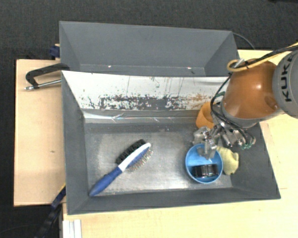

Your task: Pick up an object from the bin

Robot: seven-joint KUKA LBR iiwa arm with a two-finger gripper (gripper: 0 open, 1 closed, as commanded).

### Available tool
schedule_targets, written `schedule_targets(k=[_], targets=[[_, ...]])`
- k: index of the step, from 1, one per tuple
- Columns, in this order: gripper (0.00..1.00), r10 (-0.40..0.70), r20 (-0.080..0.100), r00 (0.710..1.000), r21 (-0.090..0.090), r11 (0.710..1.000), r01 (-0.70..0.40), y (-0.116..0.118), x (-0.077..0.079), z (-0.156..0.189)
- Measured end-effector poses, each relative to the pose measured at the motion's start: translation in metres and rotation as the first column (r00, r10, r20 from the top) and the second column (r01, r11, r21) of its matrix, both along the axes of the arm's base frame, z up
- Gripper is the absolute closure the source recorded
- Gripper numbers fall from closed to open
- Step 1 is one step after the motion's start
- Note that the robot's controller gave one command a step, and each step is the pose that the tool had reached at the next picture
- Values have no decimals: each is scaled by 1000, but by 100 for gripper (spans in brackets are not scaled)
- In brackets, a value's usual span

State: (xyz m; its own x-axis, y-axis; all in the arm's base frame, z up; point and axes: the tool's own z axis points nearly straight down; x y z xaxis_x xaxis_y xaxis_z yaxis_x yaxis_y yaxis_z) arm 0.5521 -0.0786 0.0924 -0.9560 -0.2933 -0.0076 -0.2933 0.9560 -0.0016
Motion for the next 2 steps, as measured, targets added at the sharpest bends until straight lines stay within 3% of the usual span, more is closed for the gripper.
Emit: schedule_targets(k=[1,2], targets=[[100,599,-5,801,0,801,-599,16,-13,-22],[100,697,4,717,-11,717,-697,31,-4,170]])
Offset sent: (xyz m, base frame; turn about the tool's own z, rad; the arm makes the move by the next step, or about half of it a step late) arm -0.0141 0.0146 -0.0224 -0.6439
